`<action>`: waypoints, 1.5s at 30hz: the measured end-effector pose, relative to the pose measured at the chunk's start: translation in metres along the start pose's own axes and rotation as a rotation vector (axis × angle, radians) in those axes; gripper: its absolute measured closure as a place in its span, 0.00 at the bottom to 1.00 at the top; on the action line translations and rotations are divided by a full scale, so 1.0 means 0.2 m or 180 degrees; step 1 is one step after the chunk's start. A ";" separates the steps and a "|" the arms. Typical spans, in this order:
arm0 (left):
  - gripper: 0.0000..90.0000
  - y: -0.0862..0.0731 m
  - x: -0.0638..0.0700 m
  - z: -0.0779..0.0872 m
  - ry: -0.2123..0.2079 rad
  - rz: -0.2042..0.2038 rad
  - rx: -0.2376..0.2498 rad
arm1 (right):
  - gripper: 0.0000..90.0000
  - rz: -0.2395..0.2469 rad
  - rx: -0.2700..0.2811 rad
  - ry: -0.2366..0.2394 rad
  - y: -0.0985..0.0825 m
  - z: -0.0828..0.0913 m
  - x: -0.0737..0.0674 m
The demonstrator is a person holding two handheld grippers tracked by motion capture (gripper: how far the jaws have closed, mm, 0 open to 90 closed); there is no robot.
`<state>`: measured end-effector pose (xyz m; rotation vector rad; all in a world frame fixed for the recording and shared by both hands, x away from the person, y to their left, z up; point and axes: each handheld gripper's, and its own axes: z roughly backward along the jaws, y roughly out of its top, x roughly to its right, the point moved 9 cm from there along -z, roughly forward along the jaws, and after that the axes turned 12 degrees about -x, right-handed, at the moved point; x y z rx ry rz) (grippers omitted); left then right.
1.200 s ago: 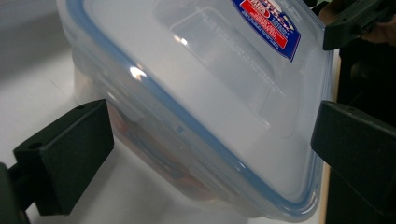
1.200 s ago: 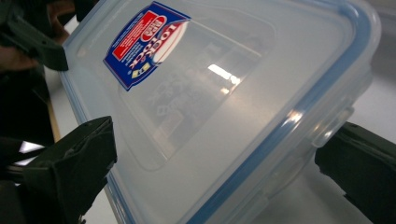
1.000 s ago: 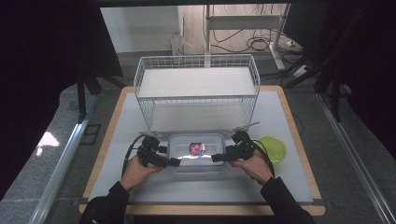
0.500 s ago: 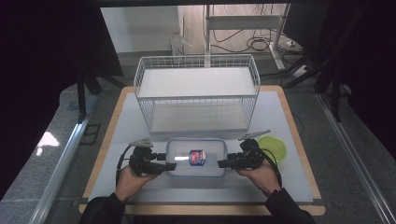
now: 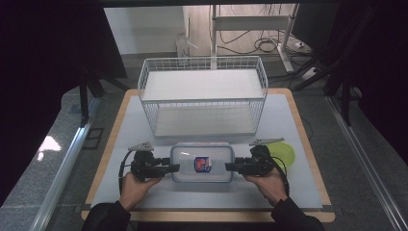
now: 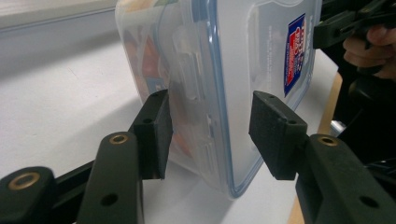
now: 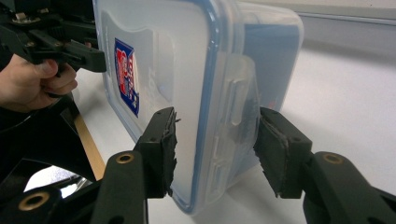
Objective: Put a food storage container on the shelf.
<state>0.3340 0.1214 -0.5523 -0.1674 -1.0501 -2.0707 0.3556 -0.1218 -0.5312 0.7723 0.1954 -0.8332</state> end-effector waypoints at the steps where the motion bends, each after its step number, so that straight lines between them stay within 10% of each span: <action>1: 0.55 0.00 0.00 0.00 0.0037 -0.0020 0.0000 | 0.56 0.0017 0.0005 -0.0015 0.00 0.00 0.00; 45: 0.59 0.47 0.07 0.37 0.0155 -0.0284 0.0470 | 0.55 0.0381 0.0549 -0.0029 0.48 0.32 -0.12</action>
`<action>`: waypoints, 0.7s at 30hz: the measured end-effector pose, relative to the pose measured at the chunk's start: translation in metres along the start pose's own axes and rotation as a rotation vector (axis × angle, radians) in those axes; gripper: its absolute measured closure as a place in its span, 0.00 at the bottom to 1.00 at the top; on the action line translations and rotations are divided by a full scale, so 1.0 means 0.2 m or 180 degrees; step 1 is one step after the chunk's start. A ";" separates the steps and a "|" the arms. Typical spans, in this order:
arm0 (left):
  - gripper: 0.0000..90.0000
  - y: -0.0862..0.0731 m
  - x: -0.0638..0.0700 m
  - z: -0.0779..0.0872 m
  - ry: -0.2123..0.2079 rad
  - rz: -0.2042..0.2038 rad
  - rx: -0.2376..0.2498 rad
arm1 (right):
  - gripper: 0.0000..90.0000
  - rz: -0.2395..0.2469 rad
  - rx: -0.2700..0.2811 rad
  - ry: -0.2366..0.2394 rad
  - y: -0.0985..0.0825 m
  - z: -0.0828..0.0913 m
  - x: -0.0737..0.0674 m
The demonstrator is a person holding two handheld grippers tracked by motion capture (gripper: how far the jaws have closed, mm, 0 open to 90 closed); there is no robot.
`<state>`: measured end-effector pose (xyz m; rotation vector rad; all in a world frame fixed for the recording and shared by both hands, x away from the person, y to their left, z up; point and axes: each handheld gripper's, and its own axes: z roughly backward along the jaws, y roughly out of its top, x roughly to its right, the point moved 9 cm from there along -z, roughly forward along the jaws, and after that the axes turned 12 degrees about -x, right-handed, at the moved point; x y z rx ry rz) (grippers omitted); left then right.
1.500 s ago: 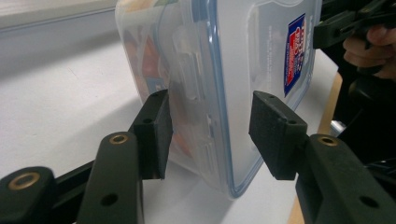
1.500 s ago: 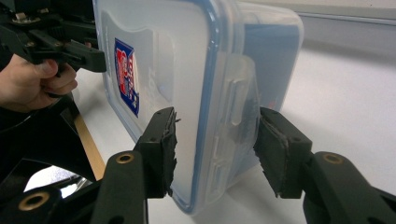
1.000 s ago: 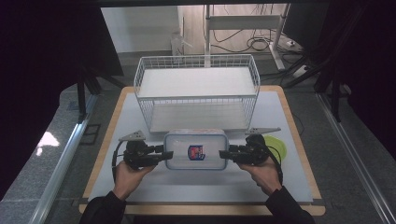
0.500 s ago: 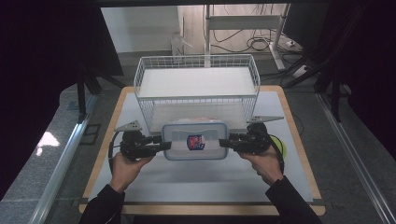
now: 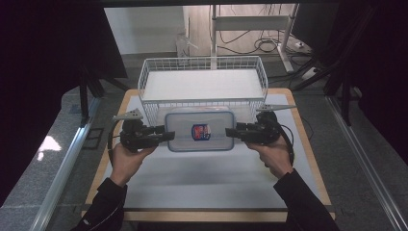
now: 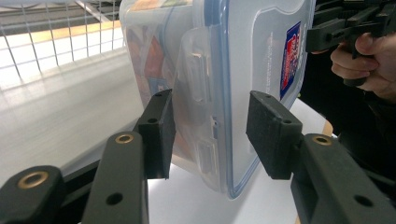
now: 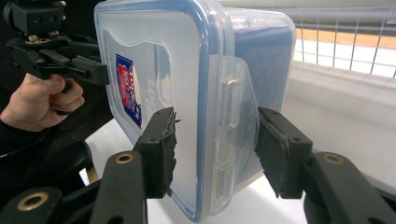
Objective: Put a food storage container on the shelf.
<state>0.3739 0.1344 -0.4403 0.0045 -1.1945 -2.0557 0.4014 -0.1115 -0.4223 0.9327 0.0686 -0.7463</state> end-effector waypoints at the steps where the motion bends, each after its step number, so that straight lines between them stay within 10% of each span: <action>1: 0.59 0.01 0.00 0.01 0.0005 -0.0003 0.0011 | 0.55 0.0001 0.0008 0.0002 0.01 0.00 0.00; 21: 0.59 0.25 -0.05 0.12 0.0054 -0.0009 0.0113 | 0.55 0.0035 0.0184 -0.0010 0.30 0.07 0.00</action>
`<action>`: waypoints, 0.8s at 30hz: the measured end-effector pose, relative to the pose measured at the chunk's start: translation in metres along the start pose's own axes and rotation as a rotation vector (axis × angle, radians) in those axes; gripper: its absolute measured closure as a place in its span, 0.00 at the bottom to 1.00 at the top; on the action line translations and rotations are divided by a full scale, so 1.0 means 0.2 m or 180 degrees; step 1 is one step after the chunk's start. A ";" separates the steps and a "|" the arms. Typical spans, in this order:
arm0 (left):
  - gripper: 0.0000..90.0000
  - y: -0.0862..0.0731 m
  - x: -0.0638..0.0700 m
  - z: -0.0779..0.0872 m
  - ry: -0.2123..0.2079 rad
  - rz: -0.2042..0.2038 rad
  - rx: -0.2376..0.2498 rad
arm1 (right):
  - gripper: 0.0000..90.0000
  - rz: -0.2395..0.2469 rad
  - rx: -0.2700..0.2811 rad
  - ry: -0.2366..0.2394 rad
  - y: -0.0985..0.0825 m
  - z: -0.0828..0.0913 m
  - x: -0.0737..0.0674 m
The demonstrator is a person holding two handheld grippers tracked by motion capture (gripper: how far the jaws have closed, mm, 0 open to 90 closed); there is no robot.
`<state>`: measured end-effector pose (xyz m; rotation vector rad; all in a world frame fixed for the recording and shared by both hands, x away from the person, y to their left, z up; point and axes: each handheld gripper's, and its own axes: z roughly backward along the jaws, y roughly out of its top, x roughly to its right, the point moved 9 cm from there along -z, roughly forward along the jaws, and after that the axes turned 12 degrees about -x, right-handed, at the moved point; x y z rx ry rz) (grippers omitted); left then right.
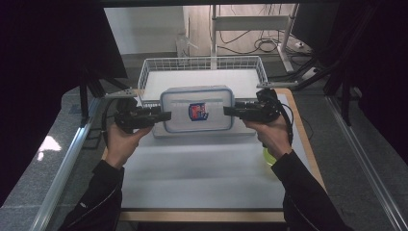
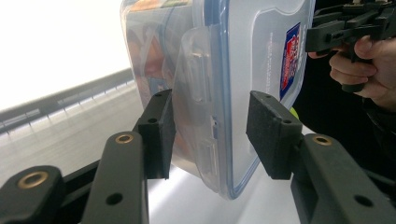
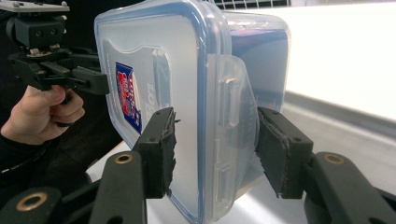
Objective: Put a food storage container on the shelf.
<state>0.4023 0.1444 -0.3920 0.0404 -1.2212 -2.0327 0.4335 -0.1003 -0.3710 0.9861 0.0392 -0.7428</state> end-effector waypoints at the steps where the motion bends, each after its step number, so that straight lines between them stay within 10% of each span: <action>1: 0.59 0.01 0.00 0.00 -0.0003 -0.0003 0.0009 | 0.55 0.0001 0.0007 -0.0005 0.01 0.00 0.00; 24: 0.59 0.33 -0.14 0.01 -0.0092 0.0042 0.0115 | 0.55 -0.0127 0.0235 0.0010 0.33 0.04 0.13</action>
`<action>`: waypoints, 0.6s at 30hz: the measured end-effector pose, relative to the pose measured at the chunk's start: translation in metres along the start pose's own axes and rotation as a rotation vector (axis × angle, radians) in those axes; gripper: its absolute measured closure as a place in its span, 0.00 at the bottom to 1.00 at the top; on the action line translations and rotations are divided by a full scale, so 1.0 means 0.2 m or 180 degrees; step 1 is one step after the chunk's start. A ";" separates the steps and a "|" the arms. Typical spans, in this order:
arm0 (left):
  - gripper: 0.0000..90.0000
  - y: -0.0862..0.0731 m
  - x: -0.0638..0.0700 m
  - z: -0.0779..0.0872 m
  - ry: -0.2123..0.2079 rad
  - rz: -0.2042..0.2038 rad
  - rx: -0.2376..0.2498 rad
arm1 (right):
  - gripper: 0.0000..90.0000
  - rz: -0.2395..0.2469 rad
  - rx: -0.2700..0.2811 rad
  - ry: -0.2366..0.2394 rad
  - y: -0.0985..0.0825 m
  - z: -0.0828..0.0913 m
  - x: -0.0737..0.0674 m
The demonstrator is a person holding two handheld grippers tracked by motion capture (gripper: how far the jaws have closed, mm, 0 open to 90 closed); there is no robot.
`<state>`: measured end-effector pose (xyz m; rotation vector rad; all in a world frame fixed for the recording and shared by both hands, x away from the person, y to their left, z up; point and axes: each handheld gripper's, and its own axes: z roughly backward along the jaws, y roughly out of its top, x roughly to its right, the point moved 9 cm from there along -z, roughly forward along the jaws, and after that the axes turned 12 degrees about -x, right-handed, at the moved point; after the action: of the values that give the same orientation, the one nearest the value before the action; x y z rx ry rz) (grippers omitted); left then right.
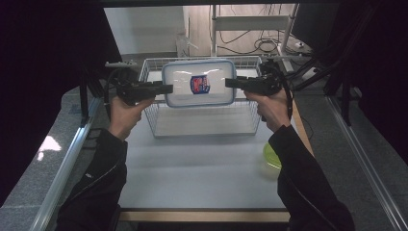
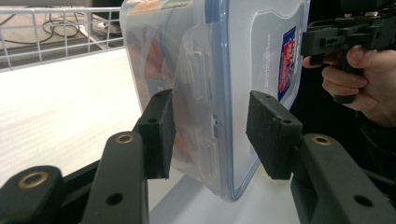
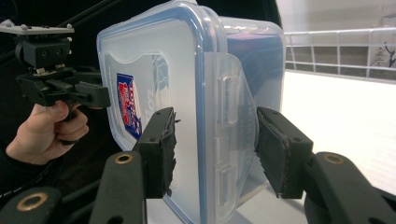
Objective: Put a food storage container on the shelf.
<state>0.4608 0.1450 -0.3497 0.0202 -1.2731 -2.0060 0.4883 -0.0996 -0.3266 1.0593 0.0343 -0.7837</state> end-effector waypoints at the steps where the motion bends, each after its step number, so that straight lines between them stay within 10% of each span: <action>1: 0.59 0.01 -0.01 0.00 -0.0003 0.0007 -0.0005 | 0.55 -0.0016 0.0002 -0.0004 0.01 0.00 0.01; 18: 0.59 0.11 -0.14 -0.09 -0.0029 0.0136 -0.0019 | 0.54 -0.0304 0.0000 0.0068 0.09 -0.08 0.18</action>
<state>0.5004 0.1435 -0.3518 -0.0189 -1.2630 -1.9756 0.5305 -0.1018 -0.3348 1.0720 0.1037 -0.8586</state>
